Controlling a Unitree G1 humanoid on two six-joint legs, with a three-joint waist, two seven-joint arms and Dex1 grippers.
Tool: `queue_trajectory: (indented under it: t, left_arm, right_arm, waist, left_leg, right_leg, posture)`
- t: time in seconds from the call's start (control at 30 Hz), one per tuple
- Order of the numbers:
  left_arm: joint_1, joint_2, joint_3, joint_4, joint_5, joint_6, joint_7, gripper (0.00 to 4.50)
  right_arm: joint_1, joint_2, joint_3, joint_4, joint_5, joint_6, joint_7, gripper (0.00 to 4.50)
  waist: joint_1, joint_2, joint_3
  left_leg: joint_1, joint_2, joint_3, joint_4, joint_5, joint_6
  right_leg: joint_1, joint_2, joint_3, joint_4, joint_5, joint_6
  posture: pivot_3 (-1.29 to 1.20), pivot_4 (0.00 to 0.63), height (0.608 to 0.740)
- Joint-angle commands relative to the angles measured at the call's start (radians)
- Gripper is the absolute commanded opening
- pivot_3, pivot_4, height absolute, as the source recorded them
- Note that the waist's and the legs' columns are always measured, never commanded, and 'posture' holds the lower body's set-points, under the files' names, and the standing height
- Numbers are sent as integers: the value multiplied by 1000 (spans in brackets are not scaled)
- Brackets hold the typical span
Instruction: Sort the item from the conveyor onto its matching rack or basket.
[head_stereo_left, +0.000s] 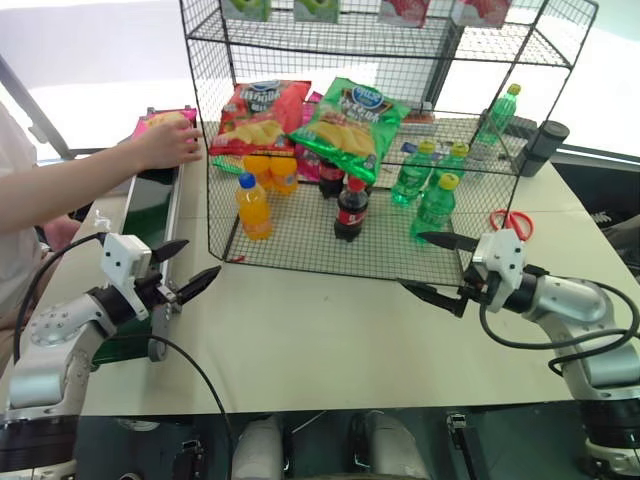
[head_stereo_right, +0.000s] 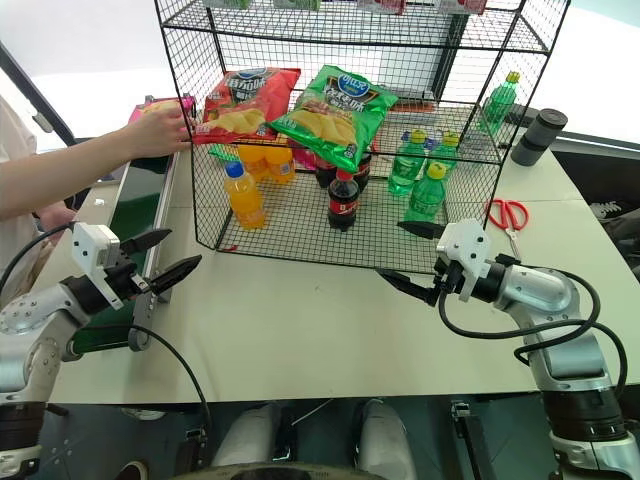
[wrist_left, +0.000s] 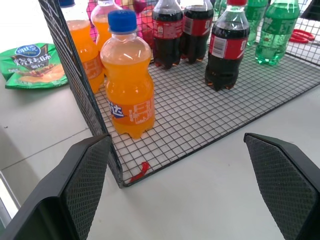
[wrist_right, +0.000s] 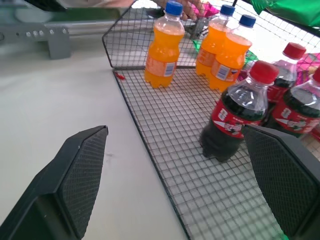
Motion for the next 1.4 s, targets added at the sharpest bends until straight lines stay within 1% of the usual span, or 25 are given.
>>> queue_trajectory:
  t: [0.03, 0.13, 0.23, 0.37, 0.53, 0.7, 0.77, 0.83, 0.9, 1.03, 1.2, 1.33, 1.4]
  left_arm:
    - [0, 9, 38, -39, -3, -47, -5, 4500]
    - [16, 13, 39, -53, 11, -58, 2, 4500]
    - [31, 14, 48, -66, 22, -63, 20, 4500]
    - [72, 18, 59, -86, 57, -90, 40, 4500]
    - [121, 19, 74, -97, 129, -144, 84, 4500]
    - [164, 24, 83, -98, 220, -204, 143, 4500]
    - [175, 38, 103, -88, 267, -247, 169, 4500]
    - [191, 64, 117, -68, 346, -314, 199, 4500]
    - [198, 74, 142, -61, 380, -330, 236, 4500]
    - [262, 134, 165, -41, 604, -468, 343, 4500]
    - [361, 142, 230, -67, 786, -529, 479, 4500]
    - [406, 112, 257, -86, 846, -515, 547, 4500]
    - [417, 111, 247, -81, 914, -508, 589, 4500]
  right_arm:
    - [-26, 13, 2, -43, 95, 64, 34, 4449]
    - [-40, 16, 4, -41, 127, 93, 46, 4449]
    - [-50, 19, 21, -34, 125, 104, 55, 4449]
    - [-48, 30, 71, -57, 112, 108, 69, 4449]
    - [-80, 116, 105, -95, 234, 205, 57, 4449]
    - [-140, 186, 142, -25, 197, 164, 71, 4449]
    - [-167, 200, 158, 8, 169, 142, 81, 4449]
    - [-189, 205, 175, 38, 141, 121, 97, 4449]
    - [-203, 214, 185, 69, 113, 91, 105, 4449]
    - [-220, 225, 193, 101, 104, 86, 122, 4449]
    - [-230, 222, 213, 112, 88, 78, 159, 4449]
    - [-245, 228, 210, 146, 80, 71, 176, 4449]
    - [-250, 233, 219, 145, 73, 67, 184, 4449]
  waist:
    - [0, 0, 0]
    - [-1, 0, 0]
    - [-1, 0, 0]
    - [-2, 0, 0]
    - [-1, 0, 0]
    - [-1, 0, 0]
    - [0, 0, 0]
    - [-1, -1, -1]
    - [-1, -1, 0]
    - [-2, -1, 0]
    - [-7, 0, 0]
    - [-6, 0, 0]
    - [-4, -1, -1]
  left_leg:
    - [0, 0, 0, 0, 0, 0]
    - [0, 0, 0, 0, 0, 0]
    - [0, 0, 0, 0, 0, 0]
    - [0, 0, 0, 0, 0, 0]
    - [0, 0, 0, 0, 0, 0]
    - [0, 0, 0, 0, 0, 0]
    - [0, 0, 0, 0, 0, 0]
    - [-1, 0, 0, 0, 0, 0]
    - [0, 0, 1, 0, 0, 0]
    - [-1, 0, 1, 0, 0, 0]
    - [0, 1, 2, -1, 0, 0]
    - [-1, 2, 2, -1, 0, 0]
    - [-1, 2, 2, -1, 0, 0]
  right_leg:
    - [0, 0, 0, 0, 0, 0]
    - [0, 0, 0, 0, 0, 0]
    - [0, 0, 0, 0, 0, 0]
    - [0, 0, 0, 0, 0, 0]
    - [0, 0, 0, 0, 0, 0]
    - [-1, 0, 0, 0, 0, 0]
    - [-1, 0, 0, 0, 0, 0]
    - [-1, 0, 0, 0, 0, 0]
    - [-1, -1, 0, 0, 0, 0]
    - [-2, -1, 0, 0, 0, 0]
    - [-3, -1, 0, 0, 0, 0]
    - [-4, -1, 0, 0, 0, -1]
    - [-8, -2, 0, 0, 0, -1]
  posture:
    - [0, 150, 740]
    - [0, 150, 740]
    - [0, 150, 740]
    - [0, 150, 740]
    - [0, 150, 740]
    - [0, 150, 740]
    - [0, 150, 740]
    - [0, 150, 740]
    - [0, 150, 740]
    - [0, 150, 740]
    - [0, 150, 740]
    - [0, 150, 740]
    - [0, 150, 740]
